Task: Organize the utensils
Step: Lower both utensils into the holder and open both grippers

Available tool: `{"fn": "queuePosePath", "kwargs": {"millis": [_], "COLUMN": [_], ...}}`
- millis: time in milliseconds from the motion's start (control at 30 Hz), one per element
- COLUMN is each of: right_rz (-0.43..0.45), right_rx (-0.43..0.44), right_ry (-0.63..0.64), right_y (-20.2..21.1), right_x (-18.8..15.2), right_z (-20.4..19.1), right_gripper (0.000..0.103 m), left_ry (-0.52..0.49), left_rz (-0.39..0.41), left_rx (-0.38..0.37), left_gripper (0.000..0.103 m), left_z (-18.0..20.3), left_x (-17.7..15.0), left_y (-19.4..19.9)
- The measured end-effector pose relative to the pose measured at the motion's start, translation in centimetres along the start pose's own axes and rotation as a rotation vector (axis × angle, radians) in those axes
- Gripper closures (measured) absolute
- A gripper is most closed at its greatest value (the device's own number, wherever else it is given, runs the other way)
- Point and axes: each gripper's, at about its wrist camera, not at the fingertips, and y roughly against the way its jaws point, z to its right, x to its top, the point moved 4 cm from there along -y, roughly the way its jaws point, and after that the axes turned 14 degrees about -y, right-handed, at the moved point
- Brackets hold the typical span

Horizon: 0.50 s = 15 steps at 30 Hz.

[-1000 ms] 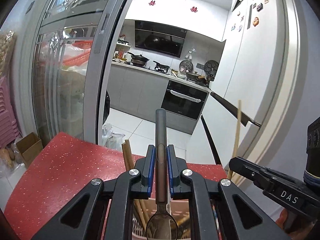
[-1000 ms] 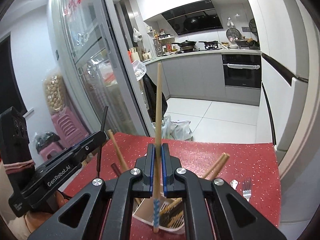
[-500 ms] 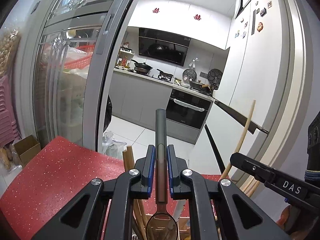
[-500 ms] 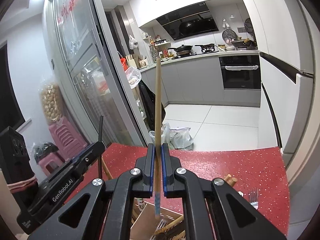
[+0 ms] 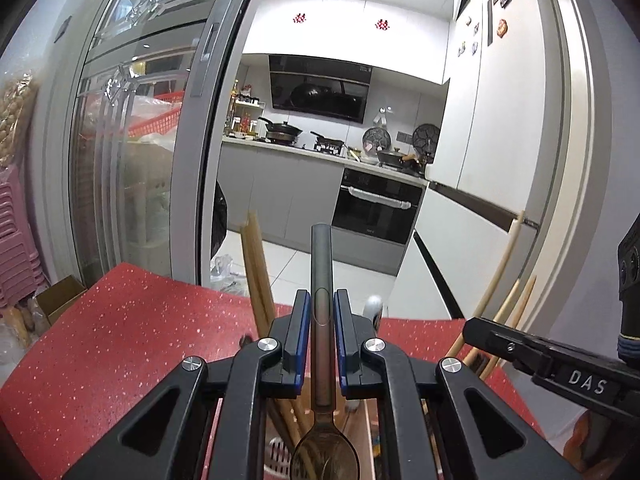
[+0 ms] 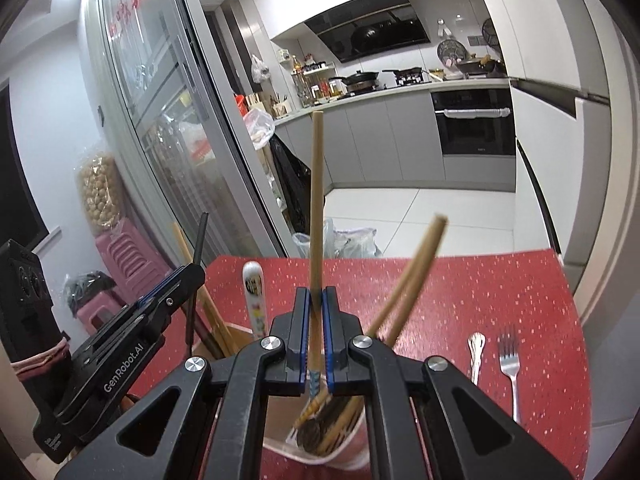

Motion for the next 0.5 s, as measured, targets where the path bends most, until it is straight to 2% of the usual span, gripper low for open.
{"fn": "queuePosePath", "kwargs": {"millis": [167,400,500], "right_rz": [-0.022,-0.02,-0.025], "right_rx": [0.002,0.006,0.011], "right_ry": [0.008,0.012,0.008], "right_y": [0.3,0.4,0.1], "right_x": [-0.9,-1.0,-1.1], "right_z": [0.3,0.2,0.3], "right_gripper": [0.096,0.096,0.096], "left_ry": [0.018,0.02,0.007], "left_rz": [-0.001,0.104,0.112], "left_rx": [-0.005,-0.019,0.003], "left_gripper": [0.069,0.069,0.069], "left_z": [-0.5,-0.3,-0.2], "left_x": [0.2,3.8,3.5], "left_y": [-0.1,-0.1,-0.9]}}
